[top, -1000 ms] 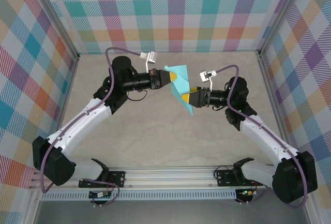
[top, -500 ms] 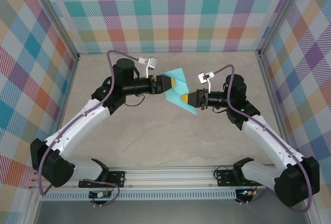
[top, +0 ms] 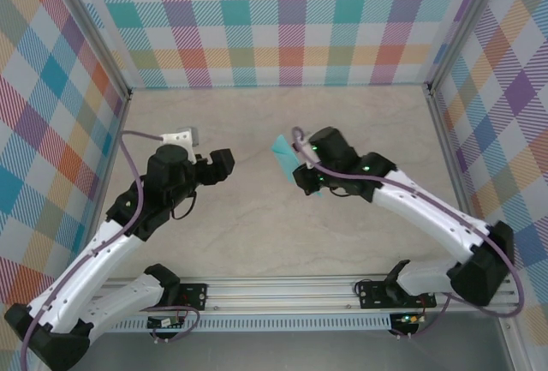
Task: Fold a paper plane with a square sheet of paper (fold left side to right side)
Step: Turn over the paper at the center of the table.
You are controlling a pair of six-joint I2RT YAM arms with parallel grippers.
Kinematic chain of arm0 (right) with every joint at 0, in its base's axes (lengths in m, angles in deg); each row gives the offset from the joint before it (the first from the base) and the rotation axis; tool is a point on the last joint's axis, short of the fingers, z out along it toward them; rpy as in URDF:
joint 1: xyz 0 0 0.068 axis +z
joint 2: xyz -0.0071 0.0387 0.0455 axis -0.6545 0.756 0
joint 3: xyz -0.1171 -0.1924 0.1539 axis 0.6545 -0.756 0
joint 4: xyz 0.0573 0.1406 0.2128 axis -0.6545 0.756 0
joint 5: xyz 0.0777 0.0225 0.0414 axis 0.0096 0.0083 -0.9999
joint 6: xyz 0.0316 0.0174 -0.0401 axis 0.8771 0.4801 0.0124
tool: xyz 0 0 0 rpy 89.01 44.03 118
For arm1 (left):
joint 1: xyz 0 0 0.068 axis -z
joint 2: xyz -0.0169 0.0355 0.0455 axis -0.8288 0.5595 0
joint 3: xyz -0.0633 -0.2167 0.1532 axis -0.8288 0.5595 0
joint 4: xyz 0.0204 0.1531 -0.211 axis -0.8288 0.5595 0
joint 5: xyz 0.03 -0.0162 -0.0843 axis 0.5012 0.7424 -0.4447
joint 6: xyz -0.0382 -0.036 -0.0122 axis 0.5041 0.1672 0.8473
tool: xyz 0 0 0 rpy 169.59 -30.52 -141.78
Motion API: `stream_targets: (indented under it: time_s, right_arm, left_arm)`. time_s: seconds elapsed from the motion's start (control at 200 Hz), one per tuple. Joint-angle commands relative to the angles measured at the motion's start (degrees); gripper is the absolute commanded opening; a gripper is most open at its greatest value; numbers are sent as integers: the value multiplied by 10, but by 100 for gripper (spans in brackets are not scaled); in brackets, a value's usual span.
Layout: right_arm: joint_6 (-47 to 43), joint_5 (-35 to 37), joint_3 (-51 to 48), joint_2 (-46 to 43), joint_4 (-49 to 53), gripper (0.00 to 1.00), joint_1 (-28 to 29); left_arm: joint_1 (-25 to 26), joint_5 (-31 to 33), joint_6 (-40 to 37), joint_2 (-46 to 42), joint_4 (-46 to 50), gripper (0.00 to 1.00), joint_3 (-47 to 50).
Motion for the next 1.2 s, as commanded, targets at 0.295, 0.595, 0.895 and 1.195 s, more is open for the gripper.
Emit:
stream_targets:
  time_s: [0.295,0.595,0.895,1.195]
  right_arm:
    - [-21,473,213,348,283,14,131]
    - [13,525,261,494,328,16,154]
    - [13,469,237,501,314,36,176]
    - [16,297,159,334,243,65,180]
  left_arm:
    - [5,170,23,-99,66,88,20]
    - [5,171,27,-106,76,88,29]
    - [5,153,31,-102,72,88,36]
    - [4,98,37,-68,39,90,41]
